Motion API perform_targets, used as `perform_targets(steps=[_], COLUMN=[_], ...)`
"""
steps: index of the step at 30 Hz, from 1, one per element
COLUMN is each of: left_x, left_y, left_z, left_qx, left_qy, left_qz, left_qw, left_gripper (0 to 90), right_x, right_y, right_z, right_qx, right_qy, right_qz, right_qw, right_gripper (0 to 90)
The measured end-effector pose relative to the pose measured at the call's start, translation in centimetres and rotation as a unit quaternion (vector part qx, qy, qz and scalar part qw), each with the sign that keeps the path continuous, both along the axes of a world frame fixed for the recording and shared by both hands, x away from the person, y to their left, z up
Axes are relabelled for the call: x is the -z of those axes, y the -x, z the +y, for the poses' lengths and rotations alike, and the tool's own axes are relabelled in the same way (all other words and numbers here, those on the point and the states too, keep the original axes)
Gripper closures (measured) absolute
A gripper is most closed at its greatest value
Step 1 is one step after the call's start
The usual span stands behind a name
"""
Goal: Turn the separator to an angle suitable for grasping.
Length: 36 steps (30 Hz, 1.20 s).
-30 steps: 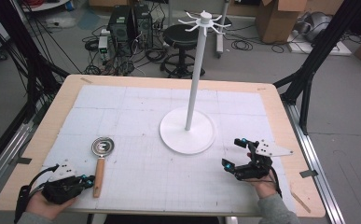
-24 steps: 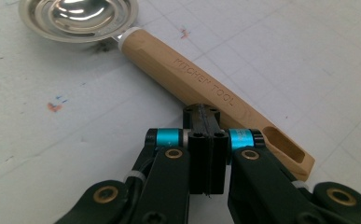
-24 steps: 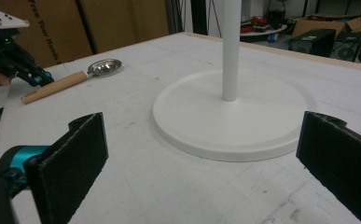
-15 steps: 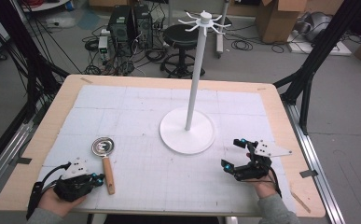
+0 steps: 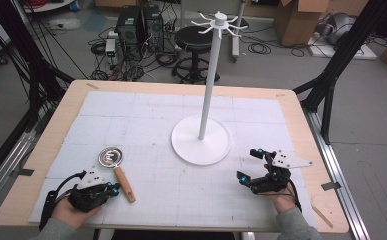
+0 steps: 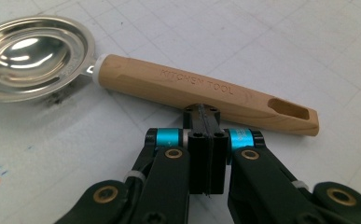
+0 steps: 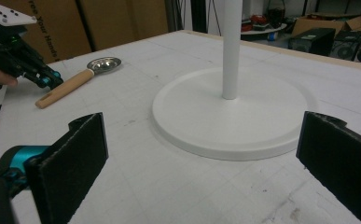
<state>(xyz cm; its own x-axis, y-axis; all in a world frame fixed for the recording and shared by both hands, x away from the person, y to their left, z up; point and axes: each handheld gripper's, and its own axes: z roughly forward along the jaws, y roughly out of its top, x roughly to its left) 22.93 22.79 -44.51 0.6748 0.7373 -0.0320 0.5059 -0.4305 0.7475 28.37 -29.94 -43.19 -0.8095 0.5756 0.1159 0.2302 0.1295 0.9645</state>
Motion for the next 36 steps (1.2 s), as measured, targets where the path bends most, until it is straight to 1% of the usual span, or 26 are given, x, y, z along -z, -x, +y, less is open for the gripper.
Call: perform_targets(steps=[9, 10, 15, 19, 23, 25, 27, 28, 32, 33, 34, 35, 36], left_x=[0.0, 0.0, -0.1, 0.0, 0.0, 0.1, 0.1, 0.2, 0.1, 0.1, 0.2, 0.2, 0.1], left_y=[-0.8, -0.9, -1.6, -2.3, -2.9, -3.2, -3.4, -3.6, -3.6, -3.6, -3.5, -3.5, -3.4], left_z=[-1.3, -1.4, -2.2, -2.9, -3.5, -3.8, -3.8, -3.9, -3.8, -3.8, -3.6, -3.5, -3.4], left_qx=[0.004, 0.002, 0.005, 0.004, 0.004, 0.005, 0.010, 0.011, 0.011, 0.014, 0.024, 0.029, 0.025], left_qy=[-0.009, -0.008, -0.012, -0.010, -0.011, -0.012, -0.012, -0.008, -0.006, -0.006, 0.000, -0.003, -0.001], left_qz=[-0.005, -0.005, -0.006, -0.006, -0.008, -0.013, -0.016, -0.016, -0.016, -0.018, -0.022, -0.026, -0.030], left_qw=[0.9999, 1.0000, 0.9999, 0.9999, 0.9999, 0.9998, 0.9997, 0.9998, 0.9998, 0.9997, 0.9995, 0.9992, 0.9992], left_gripper=[89.8, 89.8, 89.8, 89.7, 89.7, 89.7, 89.8, 89.8, 89.8, 89.8, 89.8, 89.8, 89.8], right_x=[0.0, 0.0, 0.0, 0.0, 0.0, 0.0, 0.1, 0.1, 0.1, 0.1, 0.1, 0.1, 0.1], right_y=[0.0, 0.0, 0.0, 0.0, -0.1, -0.2, -0.3, -0.3, -0.2, -0.3, -0.2, -0.3, -0.3], right_z=[0.0, 0.0, 0.0, 0.0, -0.1, -0.1, -0.1, -0.1, 0.0, -0.1, -0.1, -0.2, -0.2], right_qx=[0.000, 0.000, 0.001, 0.001, 0.000, 0.001, 0.001, -0.001, 0.002, 0.004, 0.005, 0.006, 0.006], right_qy=[0.001, 0.001, 0.001, 0.000, 0.000, 0.000, 0.002, 0.003, 0.004, 0.003, 0.002, 0.000, -0.001], right_qz=[-0.001, -0.001, -0.002, -0.002, -0.002, -0.002, -0.003, 0.000, 0.000, -0.004, -0.001, -0.001, -0.002], right_qw=[1.0000, 1.0000, 1.0000, 1.0000, 1.0000, 1.0000, 1.0000, 1.0000, 1.0000, 1.0000, 1.0000, 1.0000, 1.0000], right_gripper=[1.2, 1.1, 1.1, 1.1, 1.1, 1.1, 1.2, 1.1, 1.1, 1.2, 1.1, 1.1, 1.1])
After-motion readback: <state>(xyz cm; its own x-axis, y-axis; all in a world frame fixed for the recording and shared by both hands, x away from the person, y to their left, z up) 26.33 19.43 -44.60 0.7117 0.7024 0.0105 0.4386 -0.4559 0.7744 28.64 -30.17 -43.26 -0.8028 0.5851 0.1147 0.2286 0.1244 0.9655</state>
